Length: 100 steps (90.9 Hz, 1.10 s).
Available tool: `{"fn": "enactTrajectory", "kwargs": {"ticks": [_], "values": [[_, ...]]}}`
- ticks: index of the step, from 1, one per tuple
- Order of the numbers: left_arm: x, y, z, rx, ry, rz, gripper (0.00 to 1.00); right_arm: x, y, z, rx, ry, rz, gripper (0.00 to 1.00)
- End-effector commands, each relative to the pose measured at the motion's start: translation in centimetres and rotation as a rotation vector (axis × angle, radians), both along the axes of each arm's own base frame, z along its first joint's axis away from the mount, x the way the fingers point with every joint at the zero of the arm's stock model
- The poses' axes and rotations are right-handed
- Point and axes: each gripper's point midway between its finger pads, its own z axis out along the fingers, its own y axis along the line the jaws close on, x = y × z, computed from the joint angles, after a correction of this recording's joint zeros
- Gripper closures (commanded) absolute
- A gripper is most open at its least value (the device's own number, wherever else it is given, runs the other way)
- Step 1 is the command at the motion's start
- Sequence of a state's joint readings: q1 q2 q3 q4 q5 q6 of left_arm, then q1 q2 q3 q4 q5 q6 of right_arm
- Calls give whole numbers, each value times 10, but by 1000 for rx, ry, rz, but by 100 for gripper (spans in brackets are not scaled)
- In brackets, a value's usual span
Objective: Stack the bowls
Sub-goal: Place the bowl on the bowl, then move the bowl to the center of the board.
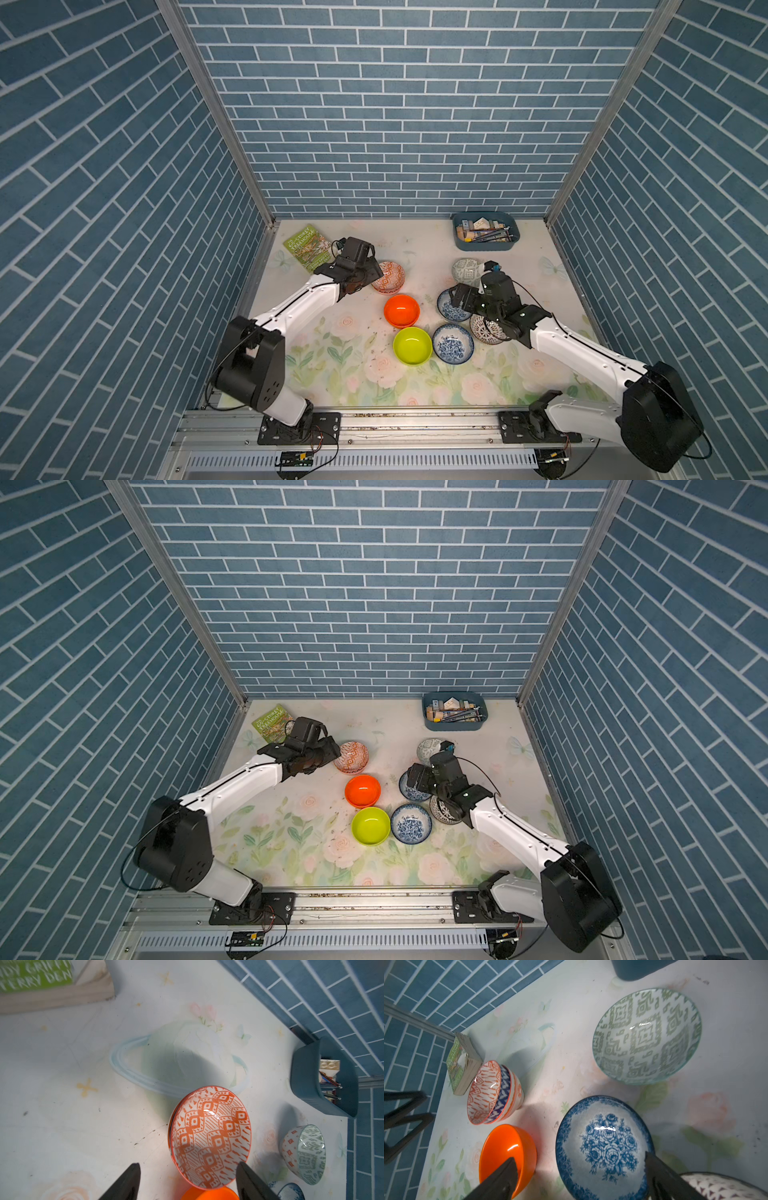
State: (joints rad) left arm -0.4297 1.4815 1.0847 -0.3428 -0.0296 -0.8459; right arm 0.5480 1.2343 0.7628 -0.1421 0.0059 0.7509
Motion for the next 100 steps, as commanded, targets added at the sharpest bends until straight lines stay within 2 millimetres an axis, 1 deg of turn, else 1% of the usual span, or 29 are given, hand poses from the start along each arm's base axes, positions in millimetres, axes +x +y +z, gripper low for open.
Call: {"fn": "enactTrajectory", "kwargs": {"ticks": [1, 3, 6, 13, 20, 25, 36, 39, 44, 52, 58, 68, 74, 85, 91, 94, 100], "values": [[-21, 16, 3, 23, -24, 18, 15, -17, -5, -22, -63, 191, 80, 7], [-26, 18, -1, 23, -23, 19, 13, -16, -5, -23, -71, 199, 95, 12], [-33, 21, -1, 13, -36, 20, 10, -15, -4, -24, -87, 211, 126, 19], [-46, 26, -3, -12, -74, 16, 1, -15, -6, -30, -131, 251, 151, 22], [-58, 31, -9, -21, -97, 14, 0, -13, -11, -34, -170, 270, 154, 23], [-64, 35, -13, -25, -111, 17, 0, -10, -13, -37, -192, 283, 157, 26], [-71, 34, -23, -49, -136, -5, 0, -2, -20, -45, -260, 310, 159, 34], [-73, 32, -26, -62, -139, -10, 0, 2, -24, -47, -294, 310, 150, 36], [-73, 30, -28, -83, -149, -14, 0, 7, -29, -49, -322, 311, 141, 39], [-72, 31, -26, -81, -166, -9, 0, 12, -36, -52, -341, 313, 128, 40], [-71, 30, -26, -78, -167, -15, 0, 15, -37, -54, -339, 314, 129, 40], [-67, 27, -29, -71, -148, -25, 0, 16, -38, -60, -340, 323, 139, 44], [-65, 26, -31, -66, -136, -24, 0, 18, -37, -63, -341, 323, 147, 47], [-60, 22, -28, -100, -159, -20, 0, 18, -31, -69, -321, 325, 177, 53], [-59, 21, -32, -103, -154, -12, 0, 18, -31, -72, -322, 326, 179, 56], [-58, 22, -33, -100, -151, -10, 0, 16, -26, -73, -300, 333, 195, 57], [-57, 21, -37, -95, -140, -14, 0, 16, -24, -75, -291, 336, 202, 60]]}}
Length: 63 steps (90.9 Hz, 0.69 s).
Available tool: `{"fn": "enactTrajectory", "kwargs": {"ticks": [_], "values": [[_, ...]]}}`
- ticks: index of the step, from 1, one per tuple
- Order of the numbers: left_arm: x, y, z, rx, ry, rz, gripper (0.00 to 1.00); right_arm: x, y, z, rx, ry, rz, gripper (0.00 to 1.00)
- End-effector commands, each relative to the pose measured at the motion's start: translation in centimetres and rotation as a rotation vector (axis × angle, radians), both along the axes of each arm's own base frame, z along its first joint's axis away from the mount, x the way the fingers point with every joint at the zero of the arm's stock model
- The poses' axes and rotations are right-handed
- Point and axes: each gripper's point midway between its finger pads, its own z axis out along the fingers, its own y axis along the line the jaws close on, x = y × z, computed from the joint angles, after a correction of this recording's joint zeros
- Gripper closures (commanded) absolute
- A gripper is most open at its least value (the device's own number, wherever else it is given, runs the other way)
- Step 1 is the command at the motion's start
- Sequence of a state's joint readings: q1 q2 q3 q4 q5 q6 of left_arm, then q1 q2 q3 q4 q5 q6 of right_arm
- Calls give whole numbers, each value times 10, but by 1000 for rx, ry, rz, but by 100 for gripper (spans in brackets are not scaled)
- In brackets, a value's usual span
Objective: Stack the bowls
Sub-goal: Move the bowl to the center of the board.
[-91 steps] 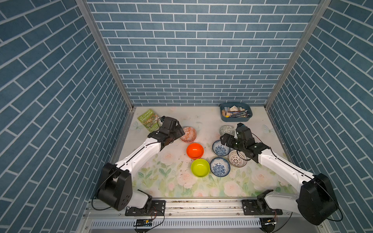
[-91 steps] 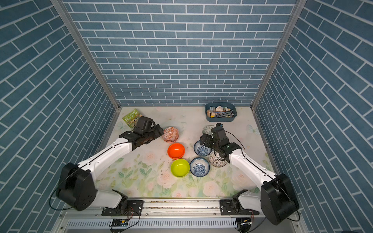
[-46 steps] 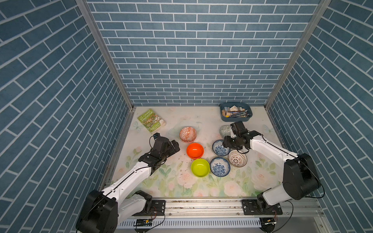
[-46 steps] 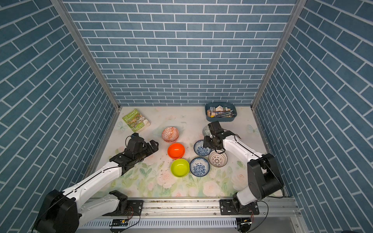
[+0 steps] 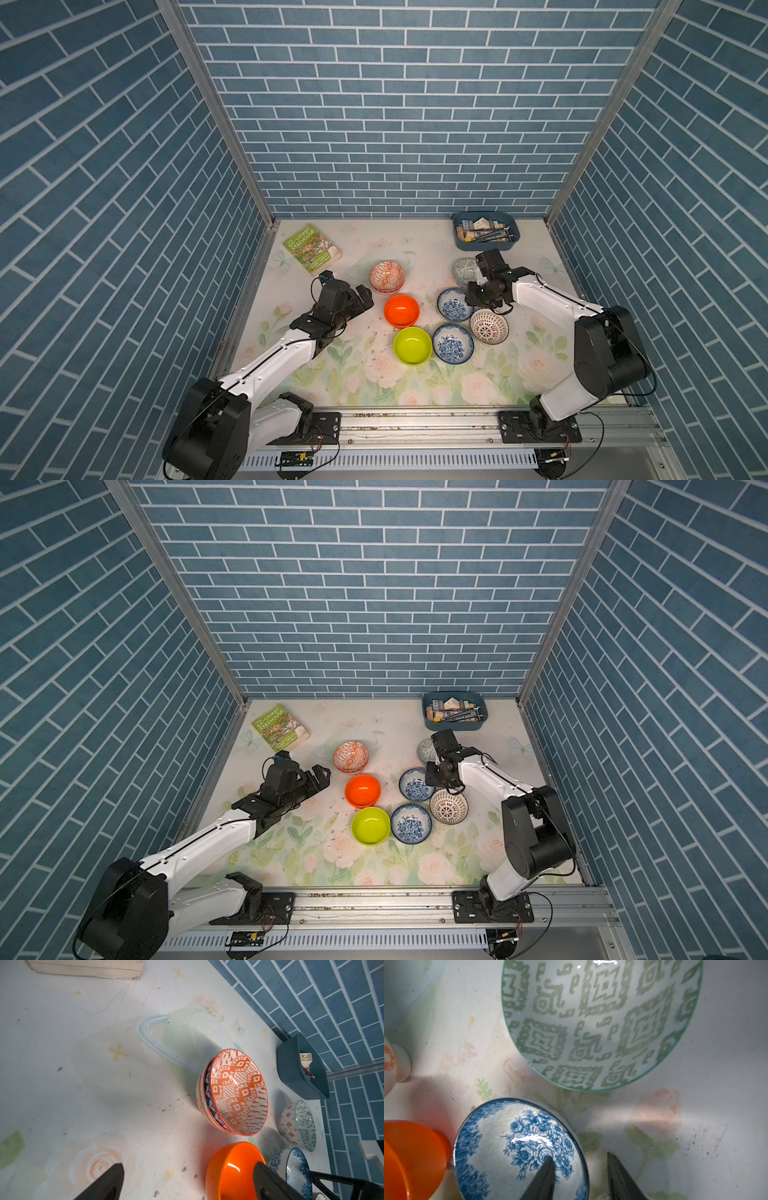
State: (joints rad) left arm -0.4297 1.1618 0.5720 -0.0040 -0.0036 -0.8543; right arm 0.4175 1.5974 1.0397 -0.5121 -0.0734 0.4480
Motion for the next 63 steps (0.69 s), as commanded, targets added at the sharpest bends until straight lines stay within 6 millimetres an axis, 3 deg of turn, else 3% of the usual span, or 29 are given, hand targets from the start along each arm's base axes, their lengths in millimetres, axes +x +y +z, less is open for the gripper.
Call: {"fn": "enactTrajectory", "kwargs": {"ticks": [1, 17, 55, 63], "values": [[8, -4, 4, -11, -14, -2, 0, 1, 6, -4, 23, 6, 33, 61], [9, -4, 0, 0, -12, 0, 0, 1, 12, -13, 50, 22, 37, 68], [7, 0, 2, -1, -30, 14, 0, 6, 32, -11, 74, 15, 34, 100], [7, 0, 2, 0, -31, 14, 0, 11, 36, -9, 90, 13, 15, 100]]}}
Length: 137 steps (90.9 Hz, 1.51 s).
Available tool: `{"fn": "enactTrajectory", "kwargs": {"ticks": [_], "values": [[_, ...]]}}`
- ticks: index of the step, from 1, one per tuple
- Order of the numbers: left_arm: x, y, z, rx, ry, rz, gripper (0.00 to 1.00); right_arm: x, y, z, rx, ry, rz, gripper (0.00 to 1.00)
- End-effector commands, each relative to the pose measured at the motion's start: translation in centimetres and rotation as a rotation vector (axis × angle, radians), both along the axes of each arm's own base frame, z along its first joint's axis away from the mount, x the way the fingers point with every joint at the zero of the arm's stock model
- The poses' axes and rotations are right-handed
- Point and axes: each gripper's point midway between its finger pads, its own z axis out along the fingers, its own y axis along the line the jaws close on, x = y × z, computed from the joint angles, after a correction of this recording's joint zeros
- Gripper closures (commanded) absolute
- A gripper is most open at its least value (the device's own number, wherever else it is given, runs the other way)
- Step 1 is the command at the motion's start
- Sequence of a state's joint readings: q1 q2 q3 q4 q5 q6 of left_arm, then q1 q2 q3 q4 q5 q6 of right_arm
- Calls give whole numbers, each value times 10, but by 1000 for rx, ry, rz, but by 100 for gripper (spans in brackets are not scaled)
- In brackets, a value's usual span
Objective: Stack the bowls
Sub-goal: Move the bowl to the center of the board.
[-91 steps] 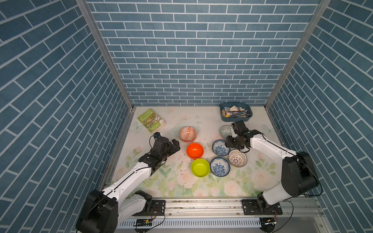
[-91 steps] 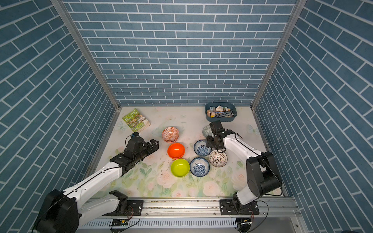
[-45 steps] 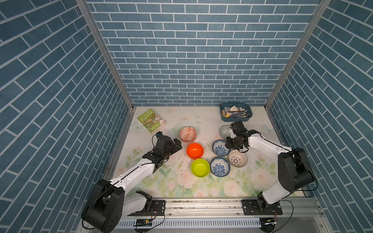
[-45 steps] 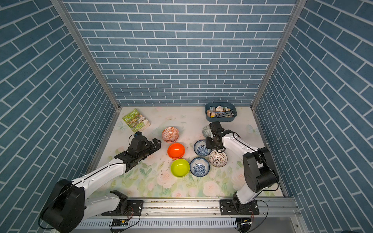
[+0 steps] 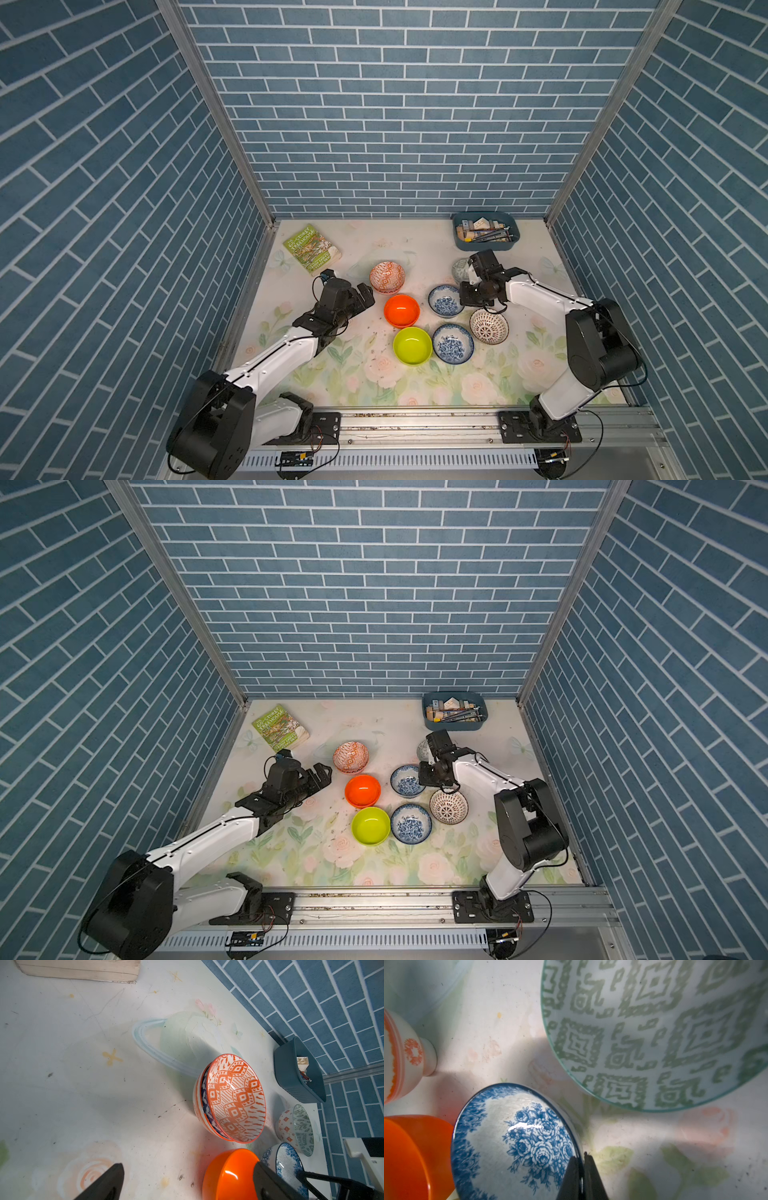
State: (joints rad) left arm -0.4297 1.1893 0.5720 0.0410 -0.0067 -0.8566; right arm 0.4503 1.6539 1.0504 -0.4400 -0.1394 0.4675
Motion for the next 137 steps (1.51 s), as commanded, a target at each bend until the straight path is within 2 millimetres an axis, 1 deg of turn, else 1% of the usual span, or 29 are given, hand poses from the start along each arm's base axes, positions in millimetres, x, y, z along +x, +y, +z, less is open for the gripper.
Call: {"fn": "enactTrajectory", "kwargs": {"ticks": [1, 15, 29, 42, 60, 66, 74, 79, 80, 83, 94, 114, 128, 137], "values": [[1, 3, 3, 7, -15, 11, 0, 8, 9, -1, 21, 5, -28, 100], [0, 3, 3, 5, -22, 12, 0, 22, 19, 4, 54, -14, -57, 100], [0, 3, 4, 3, -27, 13, 0, 39, 31, 22, 92, -72, -81, 100], [0, 3, 4, 2, -31, 12, 0, 51, 41, 31, 91, -113, -91, 100], [0, 3, 11, -12, -68, 7, 0, 65, 52, 37, 109, -152, -99, 100], [-1, 4, 15, -17, -85, 9, 0, 71, 52, 33, 92, -160, -111, 100], [-2, 9, 17, -17, -96, 33, 0, 76, 57, 31, 92, -166, -109, 100], [-2, 12, 25, -23, -121, 54, 0, 78, 61, 29, 93, -167, -106, 100], [-4, 13, 21, -19, -115, 55, 0, 79, 62, 29, 92, -168, -107, 100], [-7, 16, 19, -18, -116, 64, 0, 80, 64, 29, 88, -172, -104, 100], [-8, 15, 21, -25, -130, 54, 0, 82, 69, 25, 83, -173, -103, 100], [-4, 9, 18, -18, -117, 26, 0, 79, 78, 18, 88, -167, -101, 100], [-5, 9, 18, -20, -120, 24, 0, 79, 77, 15, 92, -170, -121, 100], [-5, 9, 19, -21, -125, 22, 0, 79, 79, 12, 104, -160, -121, 100]]}}
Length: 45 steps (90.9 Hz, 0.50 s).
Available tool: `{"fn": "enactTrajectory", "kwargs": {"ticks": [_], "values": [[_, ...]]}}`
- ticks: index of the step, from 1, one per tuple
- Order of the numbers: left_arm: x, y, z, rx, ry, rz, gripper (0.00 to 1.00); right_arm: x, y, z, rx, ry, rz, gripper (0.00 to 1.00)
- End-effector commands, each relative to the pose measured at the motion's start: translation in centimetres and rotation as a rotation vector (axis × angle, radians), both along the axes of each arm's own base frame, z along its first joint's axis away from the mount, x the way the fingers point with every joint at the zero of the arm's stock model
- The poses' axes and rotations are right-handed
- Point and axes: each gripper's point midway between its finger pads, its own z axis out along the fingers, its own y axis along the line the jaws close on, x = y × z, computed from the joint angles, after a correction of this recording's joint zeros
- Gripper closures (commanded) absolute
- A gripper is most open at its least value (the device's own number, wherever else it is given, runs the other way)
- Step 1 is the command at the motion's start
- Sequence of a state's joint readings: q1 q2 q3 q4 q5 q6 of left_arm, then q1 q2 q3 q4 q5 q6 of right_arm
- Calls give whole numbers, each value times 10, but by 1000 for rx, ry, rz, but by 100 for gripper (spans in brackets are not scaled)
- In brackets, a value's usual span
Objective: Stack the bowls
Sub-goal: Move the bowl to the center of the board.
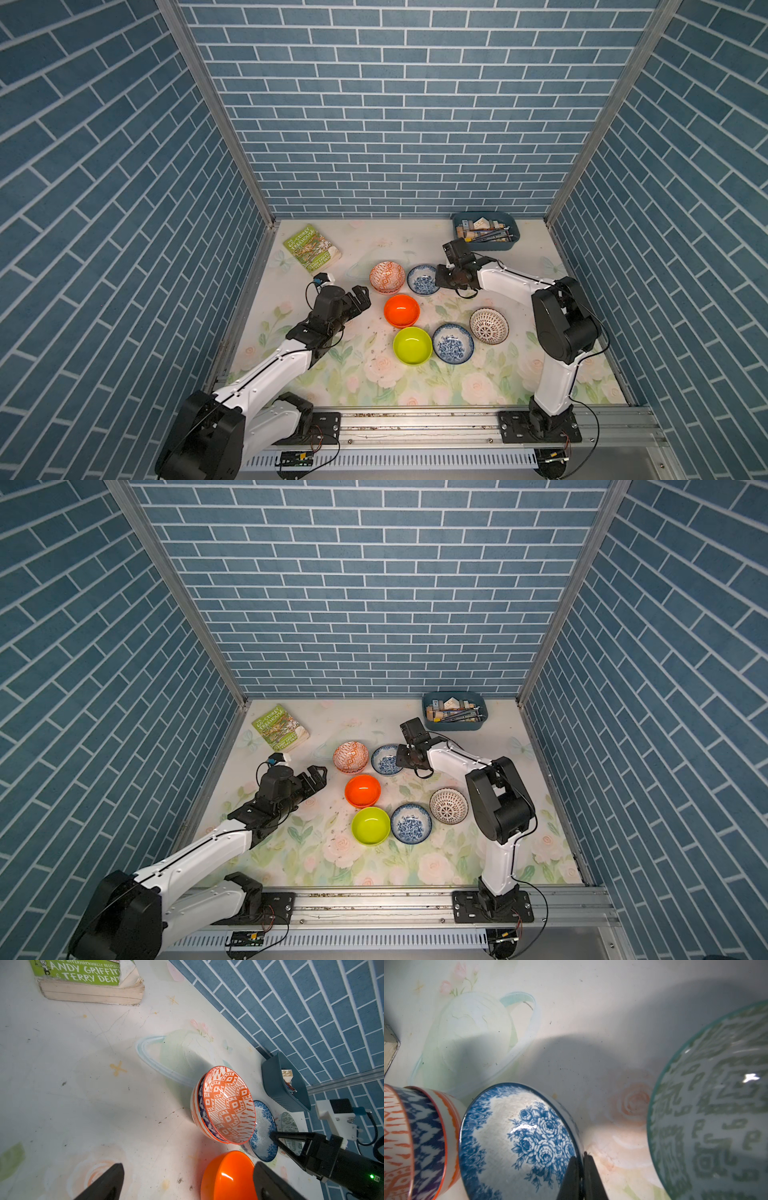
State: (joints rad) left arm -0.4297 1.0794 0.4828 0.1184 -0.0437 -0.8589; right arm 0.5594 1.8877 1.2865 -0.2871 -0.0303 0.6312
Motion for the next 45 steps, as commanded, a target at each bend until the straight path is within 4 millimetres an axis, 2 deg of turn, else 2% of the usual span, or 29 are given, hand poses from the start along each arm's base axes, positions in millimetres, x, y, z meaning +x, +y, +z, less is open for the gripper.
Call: {"fn": "enactTrajectory", "kwargs": {"ticks": [1, 18, 26, 36, 45], "values": [[3, -1, 6, 3, -28, -9, 0, 12, 10, 6, 51, -29, -32, 100], [3, -2, 6, 5, -26, -11, 0, 9, 12, -1, 56, -6, -30, 100], [3, -2, 5, 5, -26, -12, 0, 9, 11, 1, 55, -6, -30, 87], [4, -2, 5, 6, -25, -13, 0, 8, 9, 9, 52, -21, -35, 63], [4, -3, 4, 7, -22, -14, 0, 5, 6, 25, 61, -50, -38, 51]]}}
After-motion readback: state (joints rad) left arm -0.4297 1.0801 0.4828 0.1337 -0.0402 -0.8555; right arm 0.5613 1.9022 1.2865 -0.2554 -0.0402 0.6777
